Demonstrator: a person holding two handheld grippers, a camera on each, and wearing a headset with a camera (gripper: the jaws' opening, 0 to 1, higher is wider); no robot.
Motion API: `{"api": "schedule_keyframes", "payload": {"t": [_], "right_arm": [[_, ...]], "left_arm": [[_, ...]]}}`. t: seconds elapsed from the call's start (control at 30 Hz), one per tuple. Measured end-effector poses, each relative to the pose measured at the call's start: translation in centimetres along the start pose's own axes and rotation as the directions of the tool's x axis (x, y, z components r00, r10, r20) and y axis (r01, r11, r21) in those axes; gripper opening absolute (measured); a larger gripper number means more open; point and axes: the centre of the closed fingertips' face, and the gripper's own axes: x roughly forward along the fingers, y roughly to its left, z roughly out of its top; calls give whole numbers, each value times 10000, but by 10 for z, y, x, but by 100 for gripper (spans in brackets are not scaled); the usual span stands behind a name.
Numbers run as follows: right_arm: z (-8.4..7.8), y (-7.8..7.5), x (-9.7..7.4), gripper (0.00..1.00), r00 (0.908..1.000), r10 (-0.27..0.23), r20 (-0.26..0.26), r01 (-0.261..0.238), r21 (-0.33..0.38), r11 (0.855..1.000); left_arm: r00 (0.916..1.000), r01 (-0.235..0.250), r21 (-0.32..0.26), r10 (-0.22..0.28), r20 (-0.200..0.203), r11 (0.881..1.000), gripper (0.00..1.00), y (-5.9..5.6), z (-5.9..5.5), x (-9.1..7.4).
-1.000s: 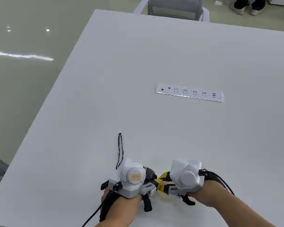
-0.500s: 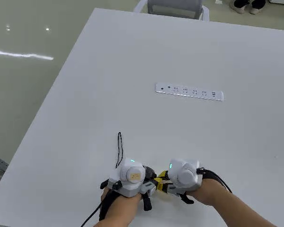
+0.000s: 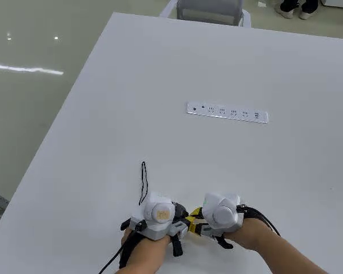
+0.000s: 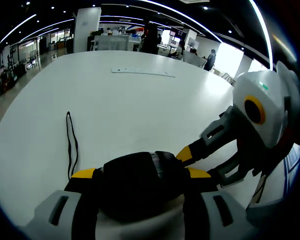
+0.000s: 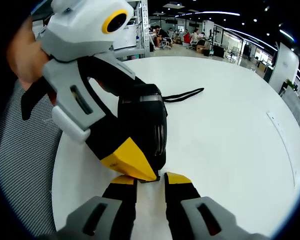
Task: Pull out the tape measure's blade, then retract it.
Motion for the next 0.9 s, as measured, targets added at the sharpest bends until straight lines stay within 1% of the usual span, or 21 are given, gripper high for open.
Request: {"api": "schedule_keyframes", "payload": {"t": [0.03, 0.07, 0.1, 0.13, 0.2, 0.27, 0.33, 0.4, 0.47, 0.5, 0.53, 0.57, 0.6, 0.63, 0.67, 0.7, 0.73, 0.77, 0.8, 0.83, 0.9], "right_arm": [[-2, -1, -2, 27, 9999, -115, -62, 116, 193, 9997], [-1, -2, -3, 34, 9999, -143, 39, 142, 240, 9996], [-5, -2, -5, 42, 9998, -192, -75, 195, 546, 9983], [-7, -2, -6, 46, 9996, -242, -118, 249, 586, 9980], [-8, -3, -9, 50, 9994, -342, -109, 349, 772, 9964], [-8, -4, -12, 55, 9986, -523, 34, 516, 1106, 9925], [-10, -5, -15, 61, 9978, -666, 21, 657, 1385, 9882], [-12, -4, -17, 67, 9978, -670, -15, 664, 1589, 9851], [-14, -3, -20, 70, 9973, -734, 15, 720, 1745, 9820], [-14, -3, -22, 71, 9967, -816, 47, 794, 1818, 9801], [-14, -3, -23, 72, 9961, -880, 70, 851, 1878, 9785], [-15, -4, -24, 74, 9957, -926, 92, 890, 1934, 9771], [-15, -5, -26, 75, 9947, -1016, 151, 965, 2015, 9747], [-15, -6, -27, 76, 9937, -1103, 184, 1041, 2071, 9728], [-14, -7, -30, 78, 9920, -1241, 232, 1163, 2136, 9700], [-13, -8, -33, 81, 9904, -1354, 279, 1261, 2206, 9672], [-13, -8, -34, 83, 9892, -1427, 332, 1318, 2234, 9658], [-13, -10, -37, 85, 9865, -1593, 378, 1460, 2364, 9606], [-13, -11, -39, 88, 9840, -1733, 412, 1574, 2548, 9541], [-15, -14, -41, 91, 9807, -1906, 427, 1712, 2816, 9441], [-17, -15, -44, 96, 9768, -2070, 544, 1823, 2950, 9379]], "left_arm": [[10000, 4, -36, -4, 24, 10000, 67, 0, 0, 0], [10000, 0, -59, 0, 0, 10000, 67, 0, 0, 0], [9999, -2, -61, 1, -127, 10000, 67, 0, -1, 0], [9999, 15, -60, -15, -133, 10000, 67, 0, -1, 0], [9999, 81, 45, -81, -135, 10000, 67, 0, -2, 0], [9998, 110, 109, -108, -146, 9999, 67, -1, -2, -1], [9994, 325, 413, -320, -118, 9986, 68, -2, -1, -3], [9991, 420, 766, -419, -20, 9962, 67, -2, 2, -3], [9986, 478, 677, -492, 198, 9966, 69, -1, 10, -6], [9970, 666, 523, -685, 349, 9964, 71, -1, 16, -7], [9956, 820, 510, -842, 418, 9953, 73, -1, 19, -7], [9921, 1150, 517, -1174, 452, 9920, 73, -4, 21, -8], [9921, 1142, 578, -1169, 453, 9918, 73, 1, 24, -10], [9912, 1132, 736, -1178, 605, 9908, 76, 4, 28, -12], [9884, 1242, 800, -1305, 782, 9890, 80, 8, 32, -14], [9854, 1414, 748, -1476, 848, 9871, 87, 9, 34, -15], [9818, 1648, 567, -1693, 862, 9847, 92, 9, 34, -16], [9793, 1906, 342, -1925, 622, 9811, 98, 10, 30, -18], [9752, 2109, 372, -2129, 609, 9768, 98, 11, 30, -20], [9722, 2109, 584, -2156, 910, 9758, 99, 14, 34, -24], [9722, 2008, 1188, -2128, 981, 9724, 99, 19, 35, -29]]}}
